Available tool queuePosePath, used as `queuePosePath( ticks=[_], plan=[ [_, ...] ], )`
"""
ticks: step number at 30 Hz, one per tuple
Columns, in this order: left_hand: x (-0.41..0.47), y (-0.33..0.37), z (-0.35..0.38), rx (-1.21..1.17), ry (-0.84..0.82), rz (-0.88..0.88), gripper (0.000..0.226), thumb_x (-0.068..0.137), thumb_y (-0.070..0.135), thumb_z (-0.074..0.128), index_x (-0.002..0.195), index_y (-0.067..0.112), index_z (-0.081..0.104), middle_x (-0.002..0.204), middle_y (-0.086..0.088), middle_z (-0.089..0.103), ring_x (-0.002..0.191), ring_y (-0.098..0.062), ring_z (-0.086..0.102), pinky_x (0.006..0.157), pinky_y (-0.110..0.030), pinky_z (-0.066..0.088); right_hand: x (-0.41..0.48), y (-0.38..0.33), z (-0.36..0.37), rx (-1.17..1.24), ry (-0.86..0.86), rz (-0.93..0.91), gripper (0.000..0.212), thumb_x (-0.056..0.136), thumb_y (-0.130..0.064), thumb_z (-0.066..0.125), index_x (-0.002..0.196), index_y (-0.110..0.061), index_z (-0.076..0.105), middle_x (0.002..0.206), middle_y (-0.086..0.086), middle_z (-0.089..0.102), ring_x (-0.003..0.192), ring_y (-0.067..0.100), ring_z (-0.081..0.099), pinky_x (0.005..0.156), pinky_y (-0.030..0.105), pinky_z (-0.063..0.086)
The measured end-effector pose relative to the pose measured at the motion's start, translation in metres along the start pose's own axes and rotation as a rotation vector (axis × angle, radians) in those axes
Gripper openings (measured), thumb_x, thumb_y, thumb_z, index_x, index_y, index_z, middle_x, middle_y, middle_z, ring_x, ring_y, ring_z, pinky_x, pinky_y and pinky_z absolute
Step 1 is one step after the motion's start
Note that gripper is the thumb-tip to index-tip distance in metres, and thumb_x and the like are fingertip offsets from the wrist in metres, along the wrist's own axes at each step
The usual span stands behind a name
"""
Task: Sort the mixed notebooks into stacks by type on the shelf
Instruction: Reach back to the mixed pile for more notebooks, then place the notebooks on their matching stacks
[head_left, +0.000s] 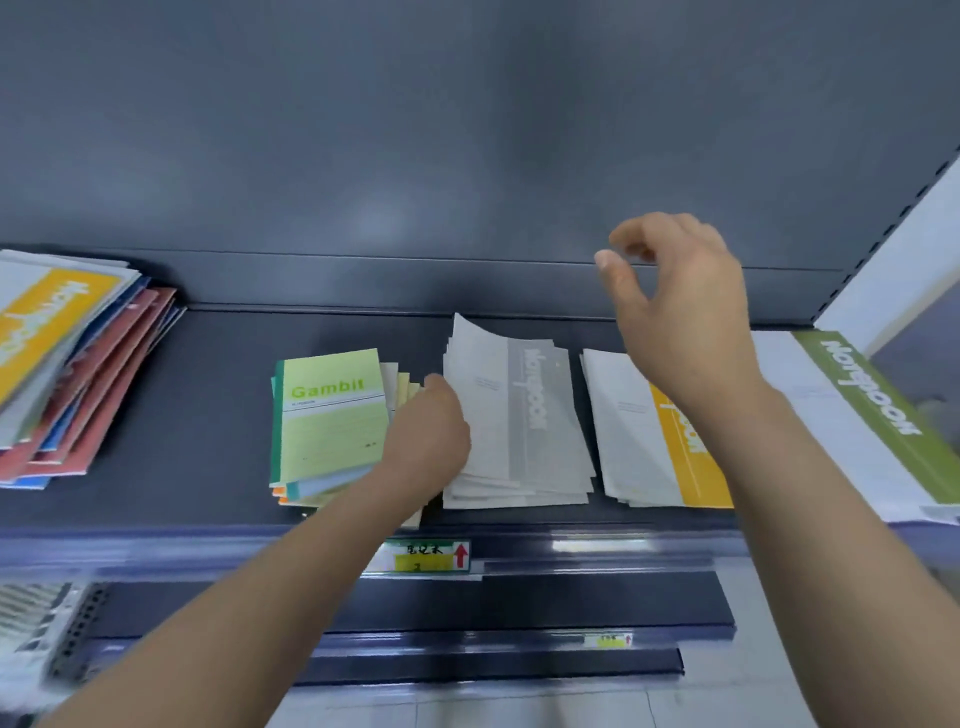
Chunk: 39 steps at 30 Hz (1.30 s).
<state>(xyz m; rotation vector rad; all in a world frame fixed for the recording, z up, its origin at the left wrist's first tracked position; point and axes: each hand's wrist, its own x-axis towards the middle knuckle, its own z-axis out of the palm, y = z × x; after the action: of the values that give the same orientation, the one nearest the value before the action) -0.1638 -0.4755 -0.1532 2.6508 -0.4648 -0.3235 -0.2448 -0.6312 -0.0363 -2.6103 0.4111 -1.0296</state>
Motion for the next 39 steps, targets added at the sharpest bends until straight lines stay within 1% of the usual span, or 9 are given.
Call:
queuePosePath(
  ticks=[2,4,10,14,20,25,31,35,39],
  plan=[
    [-0.001,-0.001,0.000,0.329,0.062,0.105,0.039,0.093,0.014,0.052,0.126,0.002,0.036,0.106,-0.009,0.063,0.091,-0.024,0.063,0.059,-0.028,0.041,-0.003,-0.009,0.000,-0.018,-0.001,0.000,0.021,0.093,-0.025,0.052,0.103,-0.009,0.060,0.102,0.007,0.061,0.099,0.027,0.052,0.084,0.029,0.036],
    [0.002,-0.002,-0.003,0.440,0.102,0.189,0.040,0.090,0.015,0.056,0.124,0.004,0.038,0.112,-0.009,0.058,0.095,-0.024,0.061,0.060,-0.028,0.039,-0.003,-0.017,0.001,-0.038,-0.006,-0.016,0.023,0.092,-0.025,0.053,0.106,-0.008,0.060,0.103,0.008,0.061,0.099,0.028,0.052,0.084,0.030,0.036],
    [0.009,-0.005,-0.073,0.359,0.416,0.359,0.027,0.093,0.017,0.052,0.116,0.007,0.044,0.114,-0.010,0.050,0.104,-0.030,0.049,0.080,-0.035,0.038,0.018,-0.050,0.008,-0.020,0.001,-0.130,0.028,0.091,-0.023,0.056,0.112,-0.007,0.059,0.110,0.010,0.061,0.102,0.031,0.051,0.087,0.039,0.041],
    [0.001,-0.031,-0.138,0.369,0.757,0.501,0.017,0.084,0.010,0.060,0.097,0.000,0.060,0.091,-0.018,0.057,0.081,-0.038,0.054,0.067,-0.040,0.041,0.041,-0.090,0.027,0.100,-0.016,-0.243,0.030,0.089,-0.024,0.057,0.115,-0.008,0.058,0.117,0.007,0.057,0.108,0.029,0.048,0.091,0.038,0.039],
    [-0.032,-0.096,-0.215,0.425,0.979,0.398,0.026,0.082,0.009,0.057,0.107,0.001,0.061,0.097,-0.019,0.058,0.087,-0.037,0.053,0.074,-0.041,0.041,0.053,-0.165,0.063,0.261,-0.060,-0.392,0.029,0.089,-0.023,0.057,0.116,-0.011,0.056,0.122,0.002,0.052,0.114,0.025,0.042,0.092,0.033,0.035],
    [-0.065,-0.146,-0.247,0.485,1.071,0.281,0.026,0.084,0.009,0.059,0.108,-0.001,0.060,0.101,-0.020,0.058,0.088,-0.038,0.054,0.077,-0.042,0.037,0.054,-0.229,0.081,0.292,-0.050,-0.493,0.030,0.090,-0.022,0.056,0.118,-0.011,0.055,0.123,0.002,0.052,0.115,0.023,0.042,0.093,0.029,0.033],
    [-0.088,-0.216,-0.282,0.495,1.133,0.307,0.026,0.085,0.011,0.059,0.108,0.000,0.059,0.101,-0.020,0.058,0.089,-0.038,0.053,0.079,-0.041,0.033,0.037,-0.307,0.104,0.328,0.006,-0.538,0.029,0.088,-0.019,0.058,0.115,-0.010,0.057,0.121,0.005,0.055,0.113,0.026,0.045,0.088,0.034,0.037],
    [-0.091,-0.283,-0.305,0.431,1.099,0.345,0.027,0.085,0.012,0.060,0.109,0.001,0.058,0.102,-0.019,0.058,0.091,-0.037,0.053,0.081,-0.043,0.036,0.019,-0.367,0.131,0.290,-0.002,-0.483,0.029,0.089,-0.021,0.057,0.117,-0.012,0.056,0.123,0.003,0.053,0.117,0.023,0.042,0.091,0.030,0.033],
    [-0.079,-0.349,-0.320,0.301,0.981,0.335,0.029,0.085,0.017,0.058,0.109,0.001,0.060,0.100,-0.018,0.060,0.090,-0.038,0.055,0.079,-0.046,0.045,0.001,-0.418,0.162,0.240,-0.053,-0.419,0.031,0.089,-0.021,0.058,0.118,-0.010,0.056,0.123,0.005,0.054,0.117,0.025,0.043,0.094,0.033,0.034]
  ],
)
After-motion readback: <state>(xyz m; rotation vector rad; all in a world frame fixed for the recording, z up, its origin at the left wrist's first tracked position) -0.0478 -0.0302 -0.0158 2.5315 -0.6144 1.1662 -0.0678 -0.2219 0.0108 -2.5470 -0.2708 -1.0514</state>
